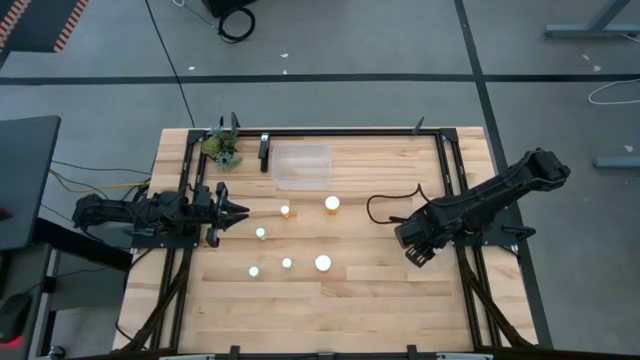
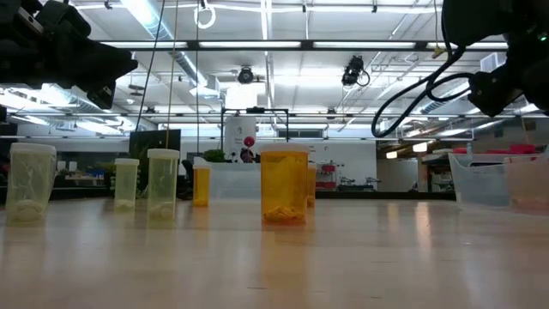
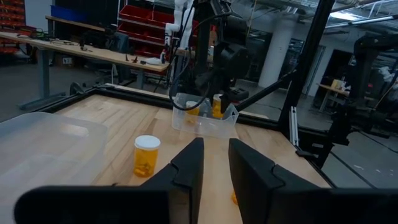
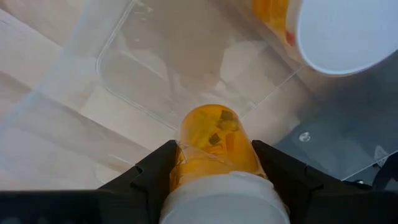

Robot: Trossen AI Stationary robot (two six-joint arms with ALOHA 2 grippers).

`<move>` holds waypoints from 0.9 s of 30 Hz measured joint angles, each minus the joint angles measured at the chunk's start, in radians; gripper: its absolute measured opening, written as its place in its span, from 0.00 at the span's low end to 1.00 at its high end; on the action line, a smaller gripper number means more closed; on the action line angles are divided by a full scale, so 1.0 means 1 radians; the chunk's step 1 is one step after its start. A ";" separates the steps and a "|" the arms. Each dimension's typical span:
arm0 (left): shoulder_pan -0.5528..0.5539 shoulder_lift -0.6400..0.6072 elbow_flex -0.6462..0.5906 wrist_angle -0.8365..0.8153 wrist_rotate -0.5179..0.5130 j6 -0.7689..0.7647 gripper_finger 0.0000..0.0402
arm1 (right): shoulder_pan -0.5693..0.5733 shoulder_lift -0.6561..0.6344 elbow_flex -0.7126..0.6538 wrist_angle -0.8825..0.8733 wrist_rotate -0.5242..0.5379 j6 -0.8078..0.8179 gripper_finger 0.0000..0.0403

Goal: Pick and place medicine bottles into bin by pill shape (circle, oval)
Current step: Put the large orange pill bottle into the bottom transparent bin

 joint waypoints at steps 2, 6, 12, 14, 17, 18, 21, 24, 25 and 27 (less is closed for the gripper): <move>0.000 0.000 0.000 0.000 0.000 0.001 0.22 | 0.000 0.000 0.000 0.008 0.002 -0.004 0.51; 0.000 0.000 0.000 0.000 0.000 0.001 0.23 | 0.007 0.000 0.000 0.020 0.021 -0.005 0.51; 0.000 0.000 0.000 0.000 0.000 0.000 0.22 | 0.058 0.001 0.000 0.021 0.029 0.033 0.51; 0.000 0.000 0.000 0.000 0.000 0.000 0.21 | 0.073 0.001 0.000 0.025 0.030 0.050 0.51; 0.000 0.000 0.000 0.000 0.000 0.000 0.21 | 0.088 0.001 0.000 0.039 0.043 0.064 0.51; 0.000 0.000 0.000 0.000 0.000 0.000 0.21 | 0.093 0.001 0.000 0.039 0.047 0.067 0.51; 0.000 0.000 0.000 0.000 0.000 0.000 0.21 | 0.106 0.001 -0.009 0.042 0.053 0.076 0.51; 0.000 0.000 0.000 0.000 0.000 0.001 0.22 | 0.123 0.001 -0.037 0.049 0.043 0.086 0.51; 0.000 0.000 0.000 0.000 0.000 0.000 0.23 | 0.126 0.001 -0.048 0.067 0.038 0.089 0.51; 0.000 0.000 0.000 0.000 0.000 0.000 0.23 | 0.131 0.002 -0.062 0.090 0.034 0.089 0.51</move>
